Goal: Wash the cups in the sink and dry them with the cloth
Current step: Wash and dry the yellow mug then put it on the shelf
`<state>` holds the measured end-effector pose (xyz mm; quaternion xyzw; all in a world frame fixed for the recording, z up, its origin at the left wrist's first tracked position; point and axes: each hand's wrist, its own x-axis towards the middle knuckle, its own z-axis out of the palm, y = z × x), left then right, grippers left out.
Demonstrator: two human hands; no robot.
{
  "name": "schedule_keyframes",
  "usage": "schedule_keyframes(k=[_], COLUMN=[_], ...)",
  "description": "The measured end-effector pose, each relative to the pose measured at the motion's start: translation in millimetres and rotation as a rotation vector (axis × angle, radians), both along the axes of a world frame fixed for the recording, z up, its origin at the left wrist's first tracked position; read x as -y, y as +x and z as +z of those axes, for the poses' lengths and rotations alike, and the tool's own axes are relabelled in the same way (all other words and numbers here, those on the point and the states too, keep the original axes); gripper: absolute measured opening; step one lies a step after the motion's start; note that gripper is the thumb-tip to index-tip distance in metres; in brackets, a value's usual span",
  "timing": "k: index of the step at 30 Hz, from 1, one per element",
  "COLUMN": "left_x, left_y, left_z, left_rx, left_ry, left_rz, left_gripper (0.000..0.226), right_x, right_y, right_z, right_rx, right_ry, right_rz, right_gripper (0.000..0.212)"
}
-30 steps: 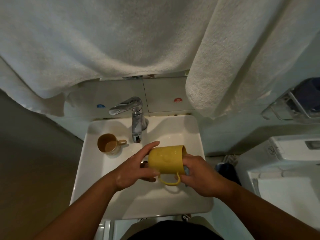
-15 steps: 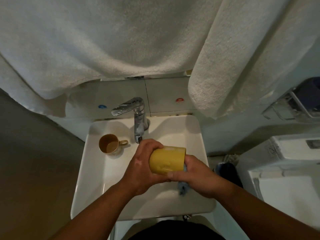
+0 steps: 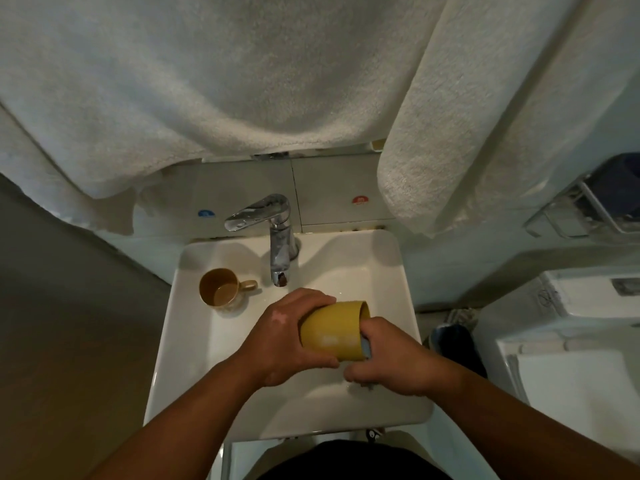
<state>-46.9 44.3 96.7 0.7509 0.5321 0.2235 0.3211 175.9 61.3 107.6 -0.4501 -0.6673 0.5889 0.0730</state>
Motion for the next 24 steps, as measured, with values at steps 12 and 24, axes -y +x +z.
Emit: schedule_keyframes(k=[12,24], left_x=[2,8], left_y=[1,15], left_z=[-4,-16], left_rx=[0.045,0.013], left_ry=[-0.141,0.133], left_rz=[0.001,0.09], left_gripper=[0.1,0.093], right_x=[1,-7], right_y=[6,0], right_z=[-1,-1], right_rx=[0.024,-0.152], right_ry=[0.188,-0.042], right_rz=[0.016,-0.215], right_gripper=[0.031,0.038])
